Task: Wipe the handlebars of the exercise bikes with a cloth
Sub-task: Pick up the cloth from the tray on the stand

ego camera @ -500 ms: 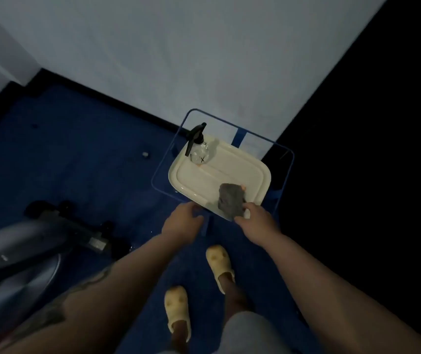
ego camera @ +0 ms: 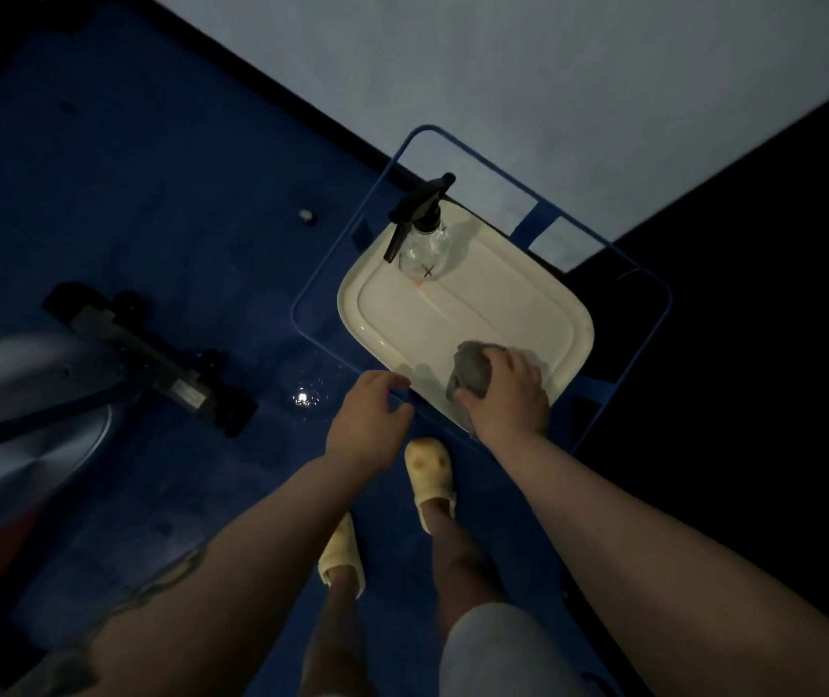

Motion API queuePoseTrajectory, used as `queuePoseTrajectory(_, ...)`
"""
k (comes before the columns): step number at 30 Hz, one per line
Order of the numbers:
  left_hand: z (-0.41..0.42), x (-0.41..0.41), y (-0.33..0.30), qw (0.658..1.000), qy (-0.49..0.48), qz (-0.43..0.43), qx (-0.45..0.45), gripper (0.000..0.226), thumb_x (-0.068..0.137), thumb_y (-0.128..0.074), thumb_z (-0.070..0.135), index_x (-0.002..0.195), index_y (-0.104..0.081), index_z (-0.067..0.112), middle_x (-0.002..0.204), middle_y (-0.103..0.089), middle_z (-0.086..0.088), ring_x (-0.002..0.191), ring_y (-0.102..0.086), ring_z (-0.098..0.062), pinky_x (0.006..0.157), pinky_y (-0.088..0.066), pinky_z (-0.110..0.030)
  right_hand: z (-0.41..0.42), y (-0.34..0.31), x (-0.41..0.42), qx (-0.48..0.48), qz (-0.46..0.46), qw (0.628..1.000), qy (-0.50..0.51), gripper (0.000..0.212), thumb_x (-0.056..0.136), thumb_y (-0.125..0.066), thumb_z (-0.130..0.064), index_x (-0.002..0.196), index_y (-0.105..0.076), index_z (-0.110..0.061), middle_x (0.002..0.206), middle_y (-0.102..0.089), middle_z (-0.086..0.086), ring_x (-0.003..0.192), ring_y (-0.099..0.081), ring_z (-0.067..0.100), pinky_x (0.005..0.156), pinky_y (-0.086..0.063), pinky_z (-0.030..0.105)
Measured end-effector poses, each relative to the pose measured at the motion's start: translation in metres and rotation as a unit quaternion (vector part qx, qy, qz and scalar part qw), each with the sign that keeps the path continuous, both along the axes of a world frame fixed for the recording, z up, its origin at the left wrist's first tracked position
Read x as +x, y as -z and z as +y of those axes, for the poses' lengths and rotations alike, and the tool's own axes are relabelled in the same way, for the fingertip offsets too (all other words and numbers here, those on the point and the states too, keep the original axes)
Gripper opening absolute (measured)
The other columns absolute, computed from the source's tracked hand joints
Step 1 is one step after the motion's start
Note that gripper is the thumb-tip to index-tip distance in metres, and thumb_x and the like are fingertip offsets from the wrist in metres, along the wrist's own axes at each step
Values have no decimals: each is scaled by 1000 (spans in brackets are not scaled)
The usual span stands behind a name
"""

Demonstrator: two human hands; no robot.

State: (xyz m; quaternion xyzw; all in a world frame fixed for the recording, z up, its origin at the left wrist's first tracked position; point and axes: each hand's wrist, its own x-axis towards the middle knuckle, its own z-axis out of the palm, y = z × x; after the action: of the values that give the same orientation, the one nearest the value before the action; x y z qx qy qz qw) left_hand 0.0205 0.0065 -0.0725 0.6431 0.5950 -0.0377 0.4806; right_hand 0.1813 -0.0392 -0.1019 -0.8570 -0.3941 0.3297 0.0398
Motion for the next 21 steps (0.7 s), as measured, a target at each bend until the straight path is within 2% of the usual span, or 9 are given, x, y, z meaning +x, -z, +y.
queuePoseTrajectory(4, -10, -10, 2, 997, -47, -20, 53, 43, 86, -53, 13, 127, -55, 24, 145, -37, 10, 126, -38, -3, 87, -32, -13, -1, 8, -2, 37, -42, 998, 6, 41, 83, -69, -25, 119, -53, -19, 126, -51, 3, 116, -45, 23, 88, -46, 40)
queuePoseTrajectory(6, -14, -17, -1, 995, -70, -26, 65, 45, 87, -52, 12, 129, -52, 26, 151, -30, 9, 133, -35, -6, 91, -34, -18, 1, 8, -1, 50, -14, 999, 10, 28, 86, -65, -16, 112, -55, -15, 120, -53, 5, 111, -49, 23, 87, -48, 39)
queuePoseTrajectory(8, -20, -22, -5, 993, -90, -22, 76, 46, 88, -52, 11, 130, -50, 28, 154, -25, 10, 135, -33, -7, 87, -36, -17, 4, 5, 3, 49, 27, 998, 1, 22, 88, -61, -9, 109, -56, -12, 118, -53, 7, 107, -52, 23, 89, -48, 37)
queuePoseTrajectory(10, -26, -30, -11, 991, -116, -15, 72, 46, 89, -52, 12, 132, -48, 29, 155, -22, 11, 134, -34, -8, 81, -36, -14, 7, -3, 6, 45, 47, 998, -20, 18, 89, -58, -8, 106, -57, -11, 115, -53, 7, 103, -54, 23, 89, -48, 36)
queuePoseTrajectory(14, -36, -54, -19, 988, -147, -9, 45, 43, 91, -52, 15, 132, -49, 26, 153, -27, 6, 133, -38, -12, 88, -35, -21, 12, -31, -2, 100, 37, 992, -62, 18, 89, -60, -12, 106, -59, -15, 109, -54, 3, 99, -54, 20, 84, -50, 39)
queuePoseTrajectory(17, -45, -83, -27, 985, -173, -2, 2, 39, 91, -54, 16, 130, -53, 19, 142, -43, -1, 115, -50, -13, 87, -36, -20, 14, -57, -20, 156, 32, 983, -87, 19, 89, -62, -17, 107, -60, -18, 106, -54, -2, 94, -53, 14, 75, -46, 30)
queuePoseTrajectory(19, -57, -108, -35, 979, -202, 3, -22, 35, 91, -56, 18, 126, -57, 17, 134, -50, -3, 98, -54, -11, 81, -39, -21, 13, -74, -39, 185, 70, 974, -110, 21, 88, -62, -18, 109, -59, -21, 105, -50, -8, 93, -53, 10, 77, -42, 24)
queuePoseTrajectory(21, -73, -136, -45, 970, -241, -2, -19, 31, 90, -57, 17, 121, -60, 18, 128, -55, -3, 90, -56, -9, 77, -41, -20, 12, -92, -63, 206, 113, 960, -154, 22, 88, -62, -16, 108, -58, -23, 105, -48, -11, 95, -53, 8, 81, -41, 20)
